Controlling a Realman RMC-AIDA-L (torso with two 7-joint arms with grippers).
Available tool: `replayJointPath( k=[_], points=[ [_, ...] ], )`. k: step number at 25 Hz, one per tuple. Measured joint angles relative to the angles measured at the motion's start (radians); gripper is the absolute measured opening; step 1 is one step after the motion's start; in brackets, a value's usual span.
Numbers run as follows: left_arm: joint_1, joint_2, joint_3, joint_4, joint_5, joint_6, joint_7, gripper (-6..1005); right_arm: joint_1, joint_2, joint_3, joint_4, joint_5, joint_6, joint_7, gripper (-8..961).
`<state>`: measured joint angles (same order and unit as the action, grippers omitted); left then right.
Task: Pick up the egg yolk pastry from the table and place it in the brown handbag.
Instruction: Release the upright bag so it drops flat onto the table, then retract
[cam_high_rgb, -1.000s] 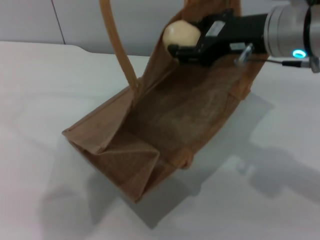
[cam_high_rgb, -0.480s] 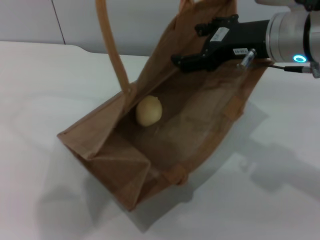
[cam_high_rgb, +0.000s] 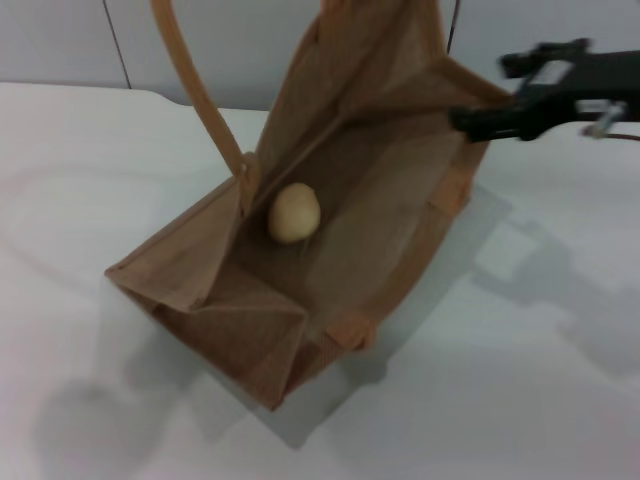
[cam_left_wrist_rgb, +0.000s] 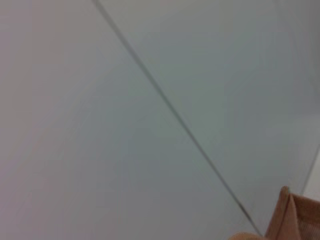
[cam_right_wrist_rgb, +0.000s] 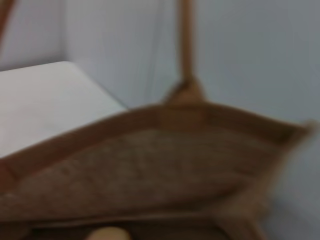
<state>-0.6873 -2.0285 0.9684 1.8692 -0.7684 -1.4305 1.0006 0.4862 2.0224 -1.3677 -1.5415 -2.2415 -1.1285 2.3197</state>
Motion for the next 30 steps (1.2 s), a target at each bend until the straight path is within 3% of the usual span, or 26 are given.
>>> replayJointPath(
  k=[5, 10, 19, 30],
  points=[
    [0.061, -0.002, -0.001, -0.059, -0.018, 0.076, -0.023, 127, -0.105, 0.002, 0.053, -0.040, -0.004, 0.135, -0.029, 904],
    [0.081, -0.002, -0.029, -0.188, -0.143, 0.141, -0.042, 159, -0.164, 0.005, 0.046, 0.061, -0.011, 0.371, -0.066, 904],
    [0.082, -0.002, -0.072, -0.294, -0.307, 0.169, -0.010, 230, -0.062, 0.000, 0.059, 0.344, -0.006, 0.494, -0.077, 904],
    [0.063, 0.002, -0.075, -0.571, -0.627, 0.079, 0.244, 498, -0.031, 0.005, 0.038, 0.399, -0.002, 0.533, -0.099, 903]
  ],
)
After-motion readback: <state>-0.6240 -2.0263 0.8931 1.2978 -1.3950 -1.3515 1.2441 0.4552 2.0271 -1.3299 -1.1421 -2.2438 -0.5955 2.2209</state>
